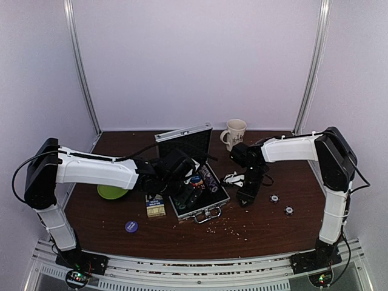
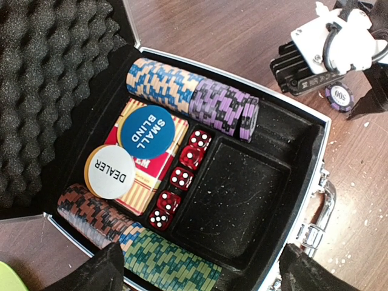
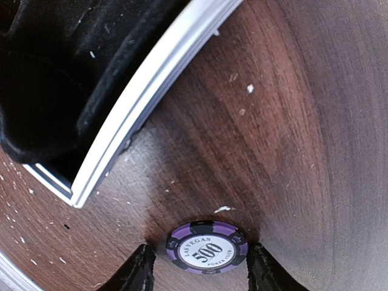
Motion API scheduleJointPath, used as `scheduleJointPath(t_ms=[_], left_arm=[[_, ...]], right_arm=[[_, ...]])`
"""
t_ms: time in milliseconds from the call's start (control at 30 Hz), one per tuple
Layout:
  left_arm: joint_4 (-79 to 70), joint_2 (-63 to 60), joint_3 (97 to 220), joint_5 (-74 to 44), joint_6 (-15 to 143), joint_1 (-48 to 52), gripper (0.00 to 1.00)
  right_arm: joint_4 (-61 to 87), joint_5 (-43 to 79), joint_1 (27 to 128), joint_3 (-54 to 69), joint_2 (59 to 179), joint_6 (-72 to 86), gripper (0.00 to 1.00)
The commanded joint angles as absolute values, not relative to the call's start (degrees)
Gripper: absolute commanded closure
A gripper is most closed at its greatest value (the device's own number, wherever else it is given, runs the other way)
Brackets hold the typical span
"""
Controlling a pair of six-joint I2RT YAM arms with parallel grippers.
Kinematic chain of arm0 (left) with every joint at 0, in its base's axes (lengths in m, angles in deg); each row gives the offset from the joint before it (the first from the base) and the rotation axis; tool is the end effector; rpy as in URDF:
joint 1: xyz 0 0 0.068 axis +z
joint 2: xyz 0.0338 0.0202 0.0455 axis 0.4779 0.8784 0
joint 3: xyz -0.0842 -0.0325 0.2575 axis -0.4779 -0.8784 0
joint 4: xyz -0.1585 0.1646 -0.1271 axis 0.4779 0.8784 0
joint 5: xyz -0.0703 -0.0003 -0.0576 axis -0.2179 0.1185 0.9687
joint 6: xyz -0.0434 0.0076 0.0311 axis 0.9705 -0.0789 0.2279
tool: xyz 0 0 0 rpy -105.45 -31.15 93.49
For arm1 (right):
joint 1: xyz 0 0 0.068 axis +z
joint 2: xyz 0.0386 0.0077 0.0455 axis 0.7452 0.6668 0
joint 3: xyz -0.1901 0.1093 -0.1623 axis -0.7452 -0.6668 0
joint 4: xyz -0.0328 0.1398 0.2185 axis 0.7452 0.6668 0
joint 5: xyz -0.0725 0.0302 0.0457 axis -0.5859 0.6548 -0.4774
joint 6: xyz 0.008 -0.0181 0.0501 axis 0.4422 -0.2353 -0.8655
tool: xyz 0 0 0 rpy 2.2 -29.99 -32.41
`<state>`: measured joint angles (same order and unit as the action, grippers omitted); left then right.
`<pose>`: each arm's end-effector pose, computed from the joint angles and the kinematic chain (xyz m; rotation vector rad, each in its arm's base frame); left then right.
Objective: Pack up texas hold em set
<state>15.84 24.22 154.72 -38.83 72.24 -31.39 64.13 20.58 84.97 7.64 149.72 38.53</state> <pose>0.1981 -0.3230 0.2051 0.7187 2.3303 -0.2994 0.2812 0.2185 0.1549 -1.5937 2.6675 0.2943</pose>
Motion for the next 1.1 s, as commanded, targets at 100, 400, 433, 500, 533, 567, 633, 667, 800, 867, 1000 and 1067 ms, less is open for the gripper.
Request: scheduleJointPath(t_ms=[100,400,433,500,533,567,633,667,800,867,1000,1067], left_arm=[[13.73,23.93,154.12,-38.81,72.97,-31.14,0.09],[13.97,23.87,154.04,-39.31,73.22,-31.17,0.09],[14.07,23.78,154.03,-39.38,73.3,-31.19,0.09],[14.19,23.48,153.66,-39.64,73.33,-31.13,0.09],[14.15,23.25,153.49,-39.76,73.33,-31.13,0.09],[14.2,23.01,153.31,-39.9,73.4,-31.13,0.09],[14.29,22.73,153.16,-40.3,73.65,-31.13,0.09],[14.33,22.59,153.08,-40.51,73.92,-31.17,0.09],[14.03,22.06,152.73,-40.72,74.93,-31.14,0.09],[14.19,21.88,152.73,-41.17,75.38,-31.15,0.09],[14.47,20.91,151.94,-41.38,76.31,-31.2,0.09],[14.47,20.25,151.32,-41.62,76.56,-31.14,0.09]], right_arm=[[62.69,19.82,85.6,7.11,151.58,36.55,0.59],[60.82,16.77,86.38,5.43,148.53,34.71,0.66],[60.81,16.33,86.33,5.23,147.68,34.68,0.67],[60.81,15.7,86.32,4.69,145.61,34.53,0.67],[60.87,15.54,86.32,4.48,144.45,34.49,0.67],[61.08,15.42,86.32,4.33,143.23,34.48,0.67],[61.6,15.55,86.32,4.55,141.04,34.59,0.67],[61.97,15.98,86.32,4.96,139.86,34.81,0.66],[61.65,17.53,86.41,6.99,138.13,34.56,0.66],[60.96,17.29,86.45,8.01,138.6,33.96,0.62],[63.23,18.4,86.5,10.3,142.65,33.8,0.5],[65.19,17.64,86.5,11.29,145.23,33.59,0.46]])
